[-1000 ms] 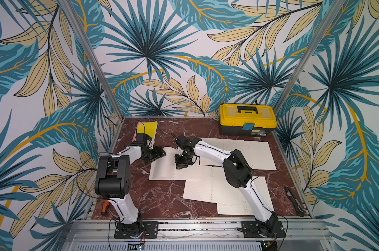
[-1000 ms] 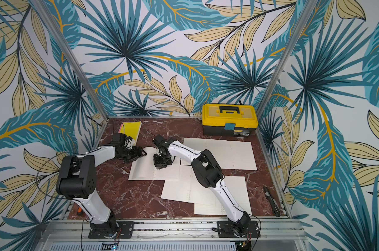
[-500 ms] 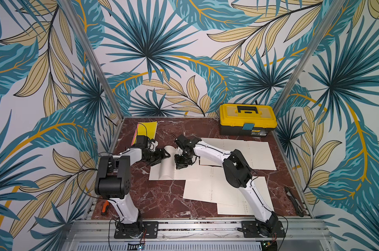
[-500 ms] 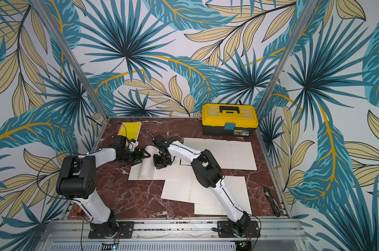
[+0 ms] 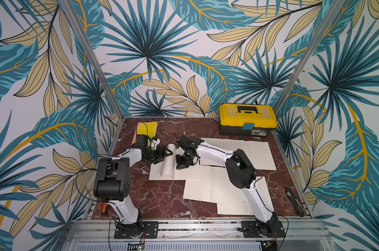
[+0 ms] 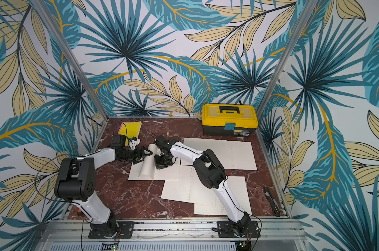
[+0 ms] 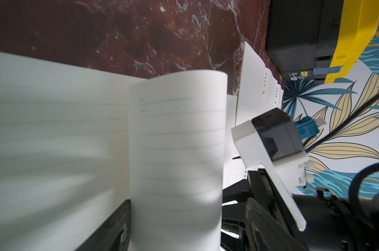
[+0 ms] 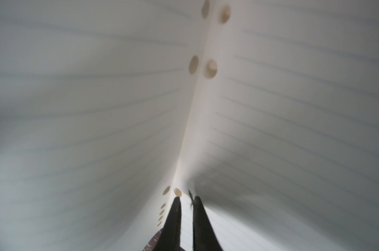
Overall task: Close the notebook
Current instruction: Close the notebook at the center of the board.
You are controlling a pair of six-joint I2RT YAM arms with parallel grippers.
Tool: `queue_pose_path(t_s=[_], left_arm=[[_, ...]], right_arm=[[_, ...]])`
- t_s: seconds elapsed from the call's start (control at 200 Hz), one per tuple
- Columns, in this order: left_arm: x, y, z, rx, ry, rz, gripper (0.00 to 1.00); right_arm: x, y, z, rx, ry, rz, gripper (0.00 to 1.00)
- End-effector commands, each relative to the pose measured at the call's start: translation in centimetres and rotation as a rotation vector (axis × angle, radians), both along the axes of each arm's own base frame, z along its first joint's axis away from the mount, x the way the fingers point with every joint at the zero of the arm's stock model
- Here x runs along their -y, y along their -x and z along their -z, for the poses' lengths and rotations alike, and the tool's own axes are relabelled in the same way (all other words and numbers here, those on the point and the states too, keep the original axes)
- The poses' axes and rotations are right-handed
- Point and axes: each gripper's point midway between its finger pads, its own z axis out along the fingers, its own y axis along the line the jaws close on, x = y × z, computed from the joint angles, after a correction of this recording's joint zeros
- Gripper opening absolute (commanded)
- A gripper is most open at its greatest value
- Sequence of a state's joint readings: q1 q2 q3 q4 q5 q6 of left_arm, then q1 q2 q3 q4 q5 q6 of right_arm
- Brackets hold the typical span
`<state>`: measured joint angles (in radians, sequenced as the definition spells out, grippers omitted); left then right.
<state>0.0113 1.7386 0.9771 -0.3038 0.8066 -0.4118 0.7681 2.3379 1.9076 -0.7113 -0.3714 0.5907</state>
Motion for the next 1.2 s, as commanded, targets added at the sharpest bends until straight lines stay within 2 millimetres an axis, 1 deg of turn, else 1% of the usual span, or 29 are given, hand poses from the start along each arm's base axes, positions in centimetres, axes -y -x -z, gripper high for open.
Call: queue_pose_path(t_s=[0.0, 0.25, 0.315, 0.34, 0.451, 0.596, 0.836, 1.031, 1.196], left_arm=[[1.1, -0.2, -1.4, 0.041, 0.036, 0.04, 0.82], [3.0, -0.1, -2.3, 0.06, 0.074, 0.099, 0.83], [3.7, 0.1, -2.3, 0.054, 0.083, 0.115, 0.83], [4.0, -0.3, -2.7, 0.085, 0.086, 0.123, 0.83], [5.3, -0.2, -3.5, 0.112, 0.107, 0.159, 0.83], [6.9, -0.2, -4.2, 0.125, 0.113, 0.201, 0.83], [8.5, 0.2, -3.9, 0.116, 0.11, 0.234, 0.83], [9.8, 0.6, -4.2, 0.13, 0.118, 0.261, 0.83], [11.1, 1.2, -4.4, 0.141, 0.149, 0.291, 0.83]], right_arm=[[1.4, -0.7, -2.9, 0.057, -0.005, 0.019, 0.14], [5.1, -1.7, -5.7, 0.103, 0.006, 0.087, 0.15], [6.1, -2.0, -6.0, 0.107, 0.015, 0.102, 0.15], [6.4, -2.1, -6.2, 0.112, 0.018, 0.106, 0.15], [7.4, -2.5, -6.4, 0.117, 0.025, 0.125, 0.15], [8.2, -2.9, -6.9, 0.127, 0.027, 0.142, 0.15], [9.5, -3.5, -8.2, 0.154, 0.034, 0.168, 0.15], [10.6, -4.3, -10.2, 0.185, 0.016, 0.194, 0.16], [10.8, -4.6, -11.8, 0.208, 0.003, 0.19, 0.16]])
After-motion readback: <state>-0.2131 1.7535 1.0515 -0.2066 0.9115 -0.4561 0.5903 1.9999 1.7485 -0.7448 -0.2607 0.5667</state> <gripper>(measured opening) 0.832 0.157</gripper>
